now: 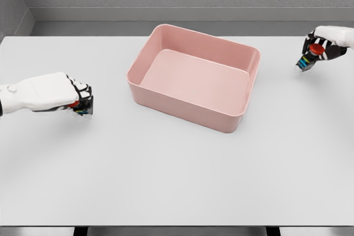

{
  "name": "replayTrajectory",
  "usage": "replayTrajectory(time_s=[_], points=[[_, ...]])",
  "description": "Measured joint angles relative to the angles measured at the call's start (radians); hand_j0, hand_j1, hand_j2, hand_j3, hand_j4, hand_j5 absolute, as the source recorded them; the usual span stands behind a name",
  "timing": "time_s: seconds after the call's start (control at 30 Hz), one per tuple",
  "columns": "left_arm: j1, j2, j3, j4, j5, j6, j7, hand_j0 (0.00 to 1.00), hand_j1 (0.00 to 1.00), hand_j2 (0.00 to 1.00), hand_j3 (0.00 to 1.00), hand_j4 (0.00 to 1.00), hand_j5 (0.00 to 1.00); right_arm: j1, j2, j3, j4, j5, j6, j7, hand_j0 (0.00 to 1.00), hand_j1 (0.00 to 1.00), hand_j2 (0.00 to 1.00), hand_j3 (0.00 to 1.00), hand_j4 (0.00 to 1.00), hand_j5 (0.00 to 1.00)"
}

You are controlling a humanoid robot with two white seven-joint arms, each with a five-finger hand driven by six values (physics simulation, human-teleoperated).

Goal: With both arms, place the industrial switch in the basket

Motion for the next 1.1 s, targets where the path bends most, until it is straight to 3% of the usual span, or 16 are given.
replayTrajectory(time_s=[0.13,0.43,0.77,1.1], points=[[-0.011,-0.04,0.037,0.0,0.009,0.0,0.001,0.25,0.25,0.25,0.25,0.25,0.25,0.0,-0.013,-0.024,-0.038,0.0,0.001,0.02,0.47,0.47,0.47,0.47,0.47,0.47],[-0.1,-0.143,0.07,0.007,0.018,-0.001,0.001,0.25,0.25,0.25,0.25,0.25,0.25,0.002,-0.031,-0.11,-0.138,0.0,0.002,0.031,0.47,0.47,0.47,0.47,0.47,0.47],[-0.173,-0.289,0.056,0.027,-0.024,-0.001,-0.006,0.25,0.25,0.25,0.25,0.25,0.25,0.005,-0.028,-0.143,-0.239,0.001,0.0,0.031,0.47,0.47,0.47,0.47,0.47,0.47],[-0.258,-0.422,0.032,0.119,-0.081,-0.002,-0.009,0.21,0.21,0.21,0.21,0.21,0.21,0.008,-0.016,-0.126,-0.344,-0.001,0.003,0.031,0.47,0.47,0.47,0.47,0.47,0.47]])
